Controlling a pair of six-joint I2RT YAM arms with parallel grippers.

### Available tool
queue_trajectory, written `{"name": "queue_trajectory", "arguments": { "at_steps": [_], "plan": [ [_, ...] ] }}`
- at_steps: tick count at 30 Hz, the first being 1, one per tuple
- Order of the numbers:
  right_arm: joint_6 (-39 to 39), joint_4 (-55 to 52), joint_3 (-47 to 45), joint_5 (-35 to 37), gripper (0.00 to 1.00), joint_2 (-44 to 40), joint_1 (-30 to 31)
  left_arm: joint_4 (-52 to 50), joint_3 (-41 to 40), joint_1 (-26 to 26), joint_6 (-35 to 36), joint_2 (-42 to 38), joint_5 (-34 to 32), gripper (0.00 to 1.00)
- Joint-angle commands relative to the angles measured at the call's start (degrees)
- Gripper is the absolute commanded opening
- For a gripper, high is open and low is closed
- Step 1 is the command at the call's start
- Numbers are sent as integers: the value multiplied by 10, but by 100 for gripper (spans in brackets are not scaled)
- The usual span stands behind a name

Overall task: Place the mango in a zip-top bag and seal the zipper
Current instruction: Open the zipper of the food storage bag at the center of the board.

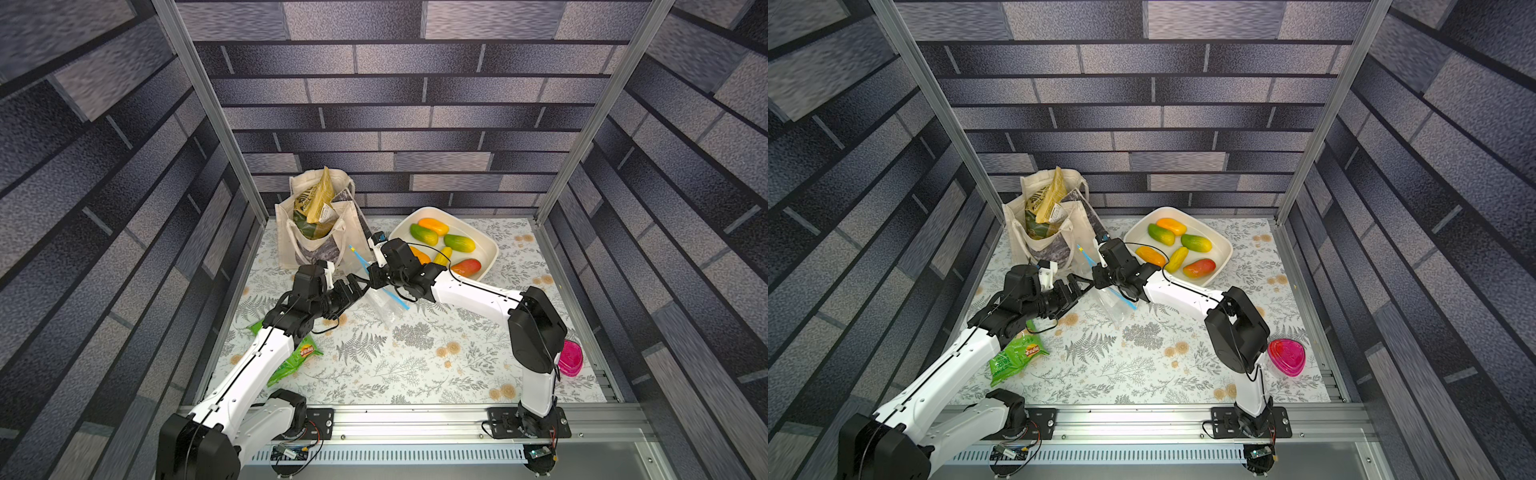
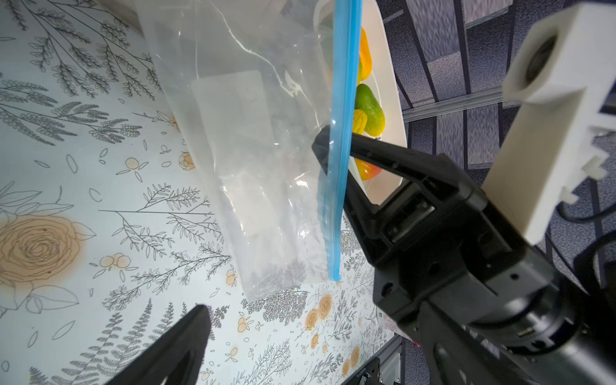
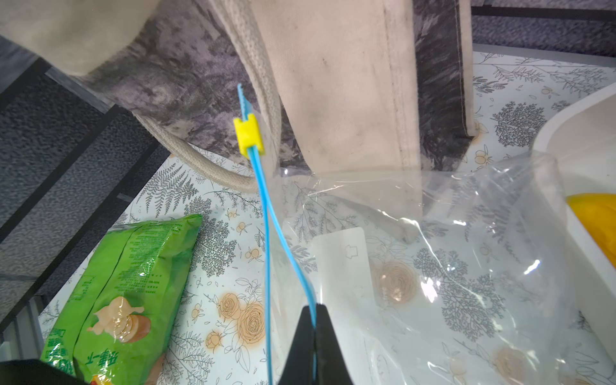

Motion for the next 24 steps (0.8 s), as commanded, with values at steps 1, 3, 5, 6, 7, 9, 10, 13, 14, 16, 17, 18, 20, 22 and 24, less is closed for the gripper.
{"name": "queue_trajectory", "arguments": {
  "at_steps": [1,3,5,6,7,9,10,13,14,16,17,18,20,22,24],
  "plan": [
    [22,34,-23,-14,0,-41,1,-5,12,2,17,20,-26,100],
    [29,53,-43,-21,0,-51,-1,29,3,16,1,28,-1,100],
    [38,59,-53,-30,0,-60,-3,61,-8,26,-9,39,29,100],
    [45,59,-54,-36,0,-62,-5,61,-6,26,-3,45,34,100],
    [53,59,-53,-43,0,-64,-8,61,-3,21,10,49,35,100],
    [63,57,-52,-49,0,-67,-12,61,-5,8,36,45,36,100],
    [64,52,-49,-48,0,-69,-13,53,-7,1,49,40,26,100],
    [63,37,-36,-44,0,-67,-15,40,-10,-7,64,32,8,100],
    [65,34,-32,-42,0,-65,-14,47,-13,-8,68,32,13,100],
    [65,30,-22,-45,0,-57,-14,56,-16,-12,70,33,11,100],
    [66,27,-17,-45,0,-54,-15,45,-11,-18,77,36,-2,100],
    [67,26,-13,-48,0,-50,-14,27,-2,-25,87,42,-23,100],
    [69,26,-11,-47,0,-48,-14,-18,23,-41,99,56,-77,100],
    [69,27,-10,-47,0,-46,-15,-34,37,-55,106,69,-112,100],
    [71,26,-8,-50,0,-44,-14,-22,40,-61,100,79,-125,100]
  ]
}}
